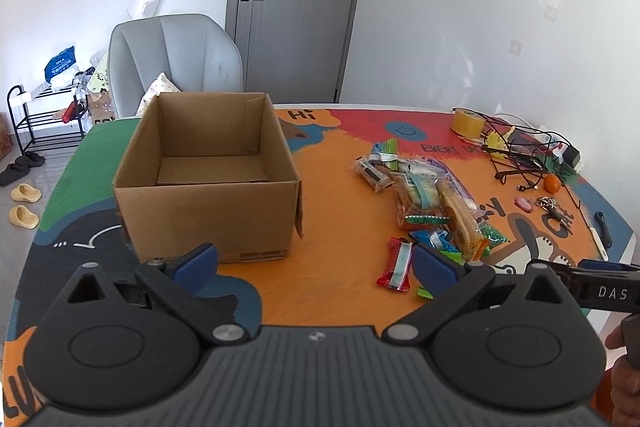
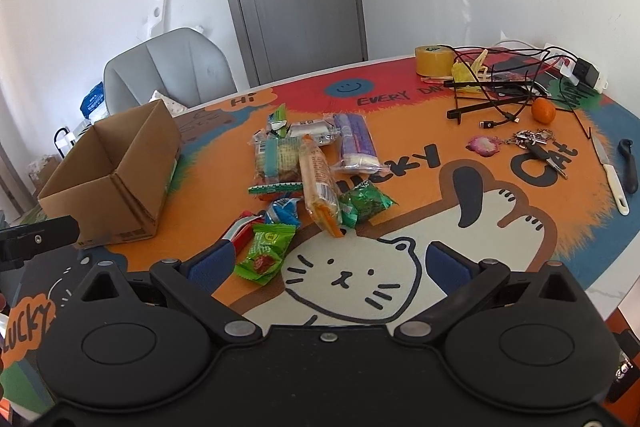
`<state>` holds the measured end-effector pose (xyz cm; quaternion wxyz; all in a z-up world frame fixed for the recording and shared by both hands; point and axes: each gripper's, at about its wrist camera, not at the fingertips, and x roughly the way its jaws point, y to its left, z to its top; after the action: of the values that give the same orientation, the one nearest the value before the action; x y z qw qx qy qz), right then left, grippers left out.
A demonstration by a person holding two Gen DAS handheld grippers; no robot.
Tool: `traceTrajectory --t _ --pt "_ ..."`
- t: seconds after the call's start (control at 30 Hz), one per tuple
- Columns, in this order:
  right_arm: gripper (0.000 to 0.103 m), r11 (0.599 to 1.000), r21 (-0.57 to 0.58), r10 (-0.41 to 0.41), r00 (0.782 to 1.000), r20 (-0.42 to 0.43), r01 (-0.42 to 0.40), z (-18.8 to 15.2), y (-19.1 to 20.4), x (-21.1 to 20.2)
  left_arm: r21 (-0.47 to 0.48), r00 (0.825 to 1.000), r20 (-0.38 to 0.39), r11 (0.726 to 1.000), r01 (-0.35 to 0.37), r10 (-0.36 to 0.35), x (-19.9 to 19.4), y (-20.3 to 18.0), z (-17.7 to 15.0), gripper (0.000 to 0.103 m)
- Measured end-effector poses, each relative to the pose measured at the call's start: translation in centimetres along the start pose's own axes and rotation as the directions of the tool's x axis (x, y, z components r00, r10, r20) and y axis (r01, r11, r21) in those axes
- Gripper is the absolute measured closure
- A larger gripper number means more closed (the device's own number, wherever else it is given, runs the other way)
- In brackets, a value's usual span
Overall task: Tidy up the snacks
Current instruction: 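Grasp the red-and-white snack bar with the left tool while the right tool grasps a green candy pack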
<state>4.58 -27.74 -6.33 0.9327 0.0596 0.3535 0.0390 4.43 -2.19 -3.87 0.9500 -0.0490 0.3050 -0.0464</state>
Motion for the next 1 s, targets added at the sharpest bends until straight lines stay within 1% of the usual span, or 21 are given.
traceTrajectory --t 0.13,0.3,0.37,0.43,0.57,0.63,0.7,0.77,0.83,1.0 --pt "0.0 1.0 0.013 0.001 1.0 0.012 -0.001 0.0 -0.9 0.9 -0.001 1.0 -0.009 1.0 0.019 -0.019 1.3 -0.7 0.0 0.001" --pt "0.0 0.998 0.058 0.007 1.0 0.02 -0.008 0.1 -2.4 2.1 -0.004 0.999 -0.02 0.999 0.038 -0.038 3.0 -1.6 -0.1 0.002" --pt "0.002 0.998 0.062 0.004 1.0 0.025 -0.006 0.1 -2.7 2.5 -0.003 0.999 -0.019 0.999 0.049 -0.049 3.6 -2.0 -0.2 0.003" --pt "0.006 0.998 0.062 0.003 1.0 0.025 -0.004 0.2 -3.1 3.0 0.001 0.998 -0.015 0.998 0.056 -0.056 4.0 -2.4 -0.2 0.004" --pt "0.009 0.997 0.073 0.004 1.0 0.015 -0.005 0.4 -3.8 3.9 -0.001 0.998 -0.025 0.998 0.062 -0.062 5.3 -3.1 -0.1 0.009" --pt "0.013 0.997 0.079 -0.001 1.0 0.011 0.0 0.5 -4.2 4.4 -0.009 0.997 -0.035 0.998 0.066 -0.067 6.0 -3.3 -0.1 0.015" --pt "0.015 0.997 0.081 -0.003 1.0 0.009 0.002 0.6 -4.5 4.9 -0.013 0.997 -0.047 0.998 0.068 -0.068 6.7 -3.6 -0.2 0.017" --pt "0.017 0.996 0.087 -0.002 1.0 0.006 0.001 0.7 -4.9 5.4 -0.01 0.996 -0.056 0.998 0.065 -0.065 7.4 -3.9 -0.2 0.021" --pt "0.02 0.996 0.091 0.004 1.0 -0.001 -0.003 0.8 -5.2 6.0 -0.014 0.996 -0.061 0.998 0.057 -0.058 8.0 -4.2 -0.3 0.028" --pt "0.024 0.995 0.099 0.018 1.0 -0.01 -0.017 1.1 -5.8 7.2 -0.019 0.995 -0.076 0.998 0.061 -0.063 9.5 -4.8 -0.4 0.032"
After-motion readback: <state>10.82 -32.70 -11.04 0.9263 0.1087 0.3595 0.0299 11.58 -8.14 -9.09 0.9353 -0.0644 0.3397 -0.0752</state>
